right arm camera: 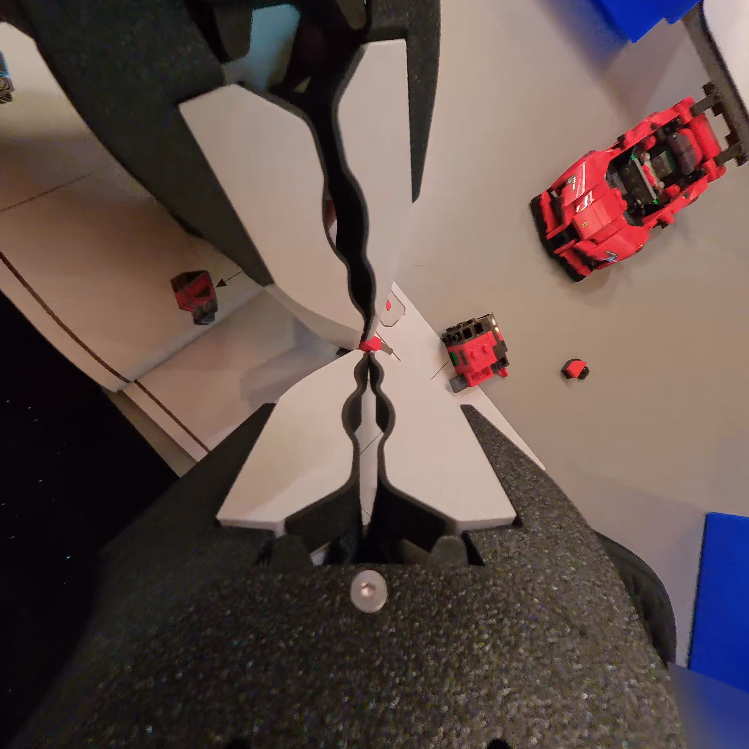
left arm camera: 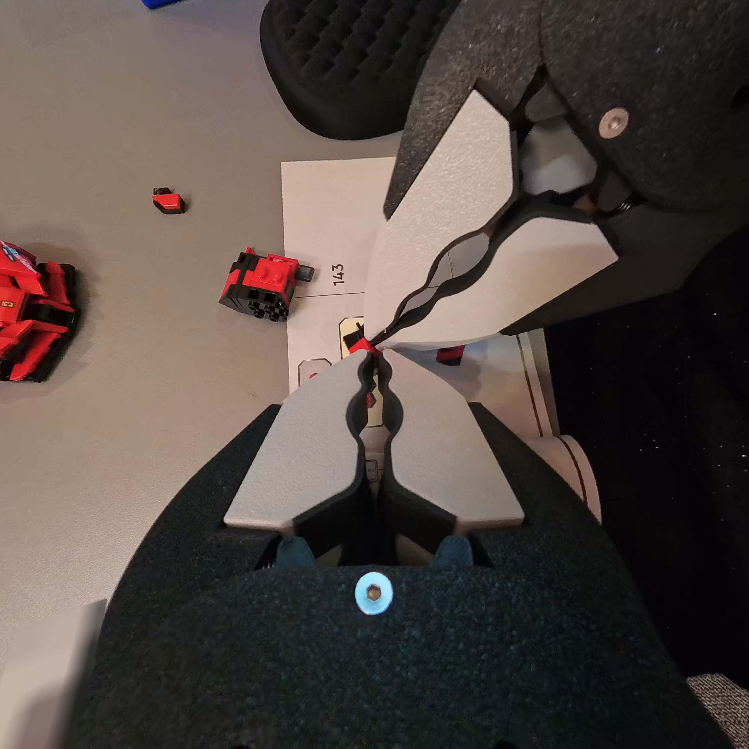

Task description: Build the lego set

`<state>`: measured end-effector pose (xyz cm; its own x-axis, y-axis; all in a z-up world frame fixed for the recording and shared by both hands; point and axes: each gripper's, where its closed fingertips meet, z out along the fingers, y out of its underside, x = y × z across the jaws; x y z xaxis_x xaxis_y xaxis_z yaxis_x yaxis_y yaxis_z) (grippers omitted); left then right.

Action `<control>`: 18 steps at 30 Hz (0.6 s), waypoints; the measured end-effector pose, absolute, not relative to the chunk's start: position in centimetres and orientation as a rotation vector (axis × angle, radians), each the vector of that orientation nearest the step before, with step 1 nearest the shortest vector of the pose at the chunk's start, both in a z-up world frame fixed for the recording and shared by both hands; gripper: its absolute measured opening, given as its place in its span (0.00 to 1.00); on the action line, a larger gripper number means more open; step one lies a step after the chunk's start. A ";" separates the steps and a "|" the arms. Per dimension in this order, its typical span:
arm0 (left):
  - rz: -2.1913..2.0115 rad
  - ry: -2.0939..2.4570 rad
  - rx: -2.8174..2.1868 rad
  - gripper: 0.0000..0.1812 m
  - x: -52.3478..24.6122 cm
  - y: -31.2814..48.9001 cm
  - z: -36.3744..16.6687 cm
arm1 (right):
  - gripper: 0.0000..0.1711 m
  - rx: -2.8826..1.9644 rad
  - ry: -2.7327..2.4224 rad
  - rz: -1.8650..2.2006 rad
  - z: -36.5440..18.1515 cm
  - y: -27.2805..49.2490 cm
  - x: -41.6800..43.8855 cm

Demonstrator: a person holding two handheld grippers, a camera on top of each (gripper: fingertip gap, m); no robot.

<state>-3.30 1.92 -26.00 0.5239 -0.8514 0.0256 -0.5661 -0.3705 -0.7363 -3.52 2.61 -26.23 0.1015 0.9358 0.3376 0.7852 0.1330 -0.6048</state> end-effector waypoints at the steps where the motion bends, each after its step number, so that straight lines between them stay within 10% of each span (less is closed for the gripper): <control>1: -0.538 1.147 -2.081 0.01 -3.3 1.9 -26.0 | 0.00 -1.668 -1.700 0.272 -26.2 2.6 -3.5; 18: -0.581 1.124 -2.064 0.01 -3.4 2.0 -26.0 | 0.02 -1.460 -1.566 0.182 -26.0 2.7 -3.6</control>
